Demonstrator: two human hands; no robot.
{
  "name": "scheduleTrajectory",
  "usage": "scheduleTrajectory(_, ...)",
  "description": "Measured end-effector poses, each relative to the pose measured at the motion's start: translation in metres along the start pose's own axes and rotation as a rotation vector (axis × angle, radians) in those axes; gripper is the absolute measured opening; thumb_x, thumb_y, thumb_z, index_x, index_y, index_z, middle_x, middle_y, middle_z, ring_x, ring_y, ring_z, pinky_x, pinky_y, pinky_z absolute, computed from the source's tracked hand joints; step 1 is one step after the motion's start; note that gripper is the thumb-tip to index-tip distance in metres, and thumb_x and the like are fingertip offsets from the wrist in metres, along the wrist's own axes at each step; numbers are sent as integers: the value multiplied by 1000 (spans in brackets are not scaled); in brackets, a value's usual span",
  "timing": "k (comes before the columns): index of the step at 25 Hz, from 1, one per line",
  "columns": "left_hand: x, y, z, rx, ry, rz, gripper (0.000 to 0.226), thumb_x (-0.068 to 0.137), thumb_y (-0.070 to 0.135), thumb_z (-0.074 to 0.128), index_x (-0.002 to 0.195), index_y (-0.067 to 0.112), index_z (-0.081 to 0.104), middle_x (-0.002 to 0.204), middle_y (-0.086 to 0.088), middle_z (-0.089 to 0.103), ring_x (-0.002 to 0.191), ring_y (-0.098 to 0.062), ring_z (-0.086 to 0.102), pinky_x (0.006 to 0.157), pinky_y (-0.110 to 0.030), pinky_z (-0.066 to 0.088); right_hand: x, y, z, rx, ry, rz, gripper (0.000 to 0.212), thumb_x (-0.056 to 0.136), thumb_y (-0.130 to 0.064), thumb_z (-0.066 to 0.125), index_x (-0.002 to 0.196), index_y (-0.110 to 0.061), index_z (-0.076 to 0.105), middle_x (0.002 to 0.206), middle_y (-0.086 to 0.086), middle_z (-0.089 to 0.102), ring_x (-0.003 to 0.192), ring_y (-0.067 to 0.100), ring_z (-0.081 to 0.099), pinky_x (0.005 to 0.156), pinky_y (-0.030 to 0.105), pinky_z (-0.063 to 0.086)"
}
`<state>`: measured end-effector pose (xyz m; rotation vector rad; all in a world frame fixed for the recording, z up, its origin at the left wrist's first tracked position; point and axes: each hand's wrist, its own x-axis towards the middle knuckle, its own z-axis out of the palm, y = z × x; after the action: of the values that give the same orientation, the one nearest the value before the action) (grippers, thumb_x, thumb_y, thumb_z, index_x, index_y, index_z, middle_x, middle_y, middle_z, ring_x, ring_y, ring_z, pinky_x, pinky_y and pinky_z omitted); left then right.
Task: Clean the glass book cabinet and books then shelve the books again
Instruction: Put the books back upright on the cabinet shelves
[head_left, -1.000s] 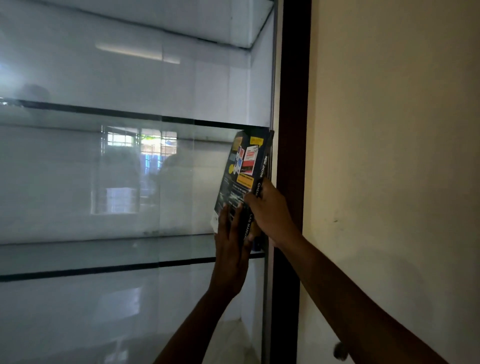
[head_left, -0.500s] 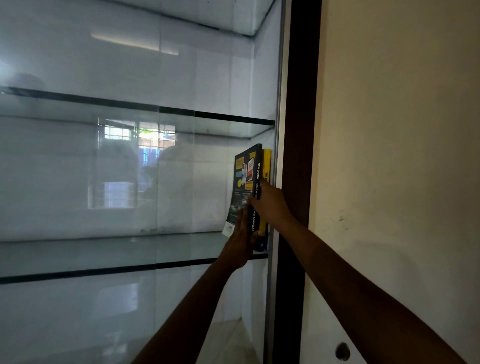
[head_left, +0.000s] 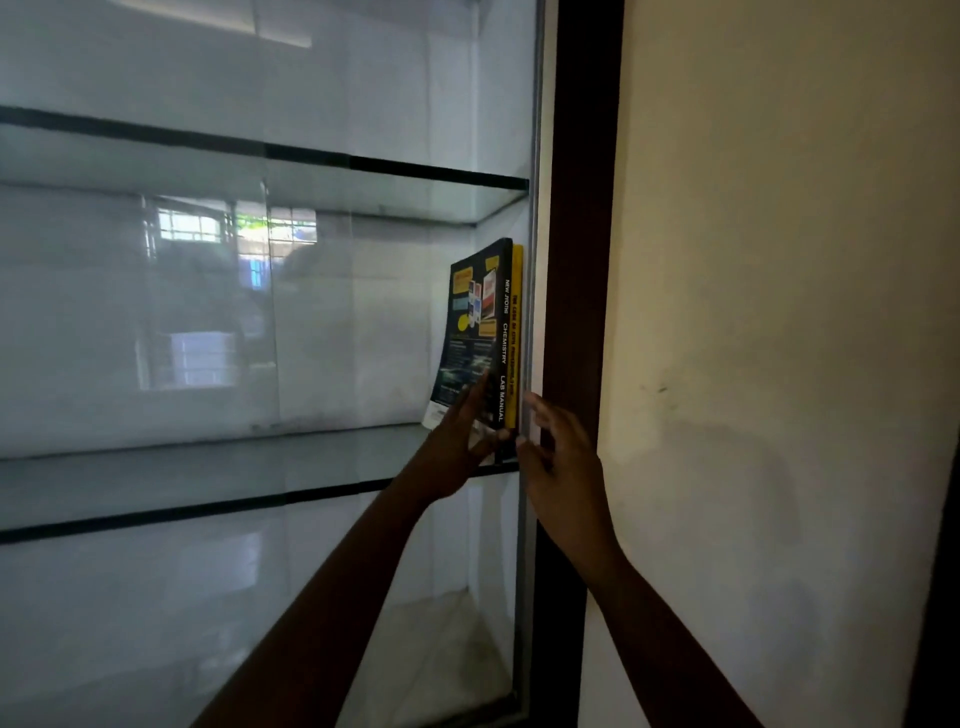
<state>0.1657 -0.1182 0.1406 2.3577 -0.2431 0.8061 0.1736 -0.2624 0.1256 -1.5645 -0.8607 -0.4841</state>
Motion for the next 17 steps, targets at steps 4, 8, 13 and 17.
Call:
scheduleTrajectory(4, -104, 25, -20, 240, 479, 63, 47, 94, 42, 46, 137, 24, 41, 142, 1, 42, 129, -3, 36, 104, -9, 28, -27, -3, 8, 201, -169, -6, 37, 91, -8, 54, 114, -37, 51, 122, -15, 51, 110, -11, 49, 83, 1, 39)
scheduleTrajectory(8, -180, -4, -42, 447, 734, -108, 52, 91, 46, 40, 138, 24, 38, 146, 0, 38, 137, -12, 29, 109, -49, 32, -42, -9, 56, 357, -402, 5, 33, 91, -8, 56, 111, -34, 56, 119, -10, 60, 107, -4, 56, 81, 8, 45)
scheduleTrajectory(13, -243, -51, -48, 495, 928, -347, 62, 92, 63, 27, 146, 34, 19, 154, 13, 16, 144, -11, 10, 113, -58, 18, -61, -4, 115, 401, -605, 18, 40, 92, -5, 54, 125, -26, 52, 124, -5, 59, 108, -10, 53, 81, -1, 38)
scheduleTrajectory(17, -253, -87, -38, 532, 922, -440, 63, 91, 63, 23, 147, 42, 3, 157, 16, -6, 146, -13, -5, 116, -47, 0, -86, 5, 143, 414, -589, -22, 52, 93, -9, 52, 134, -32, 33, 133, -12, 44, 119, -14, 42, 95, 5, 36)
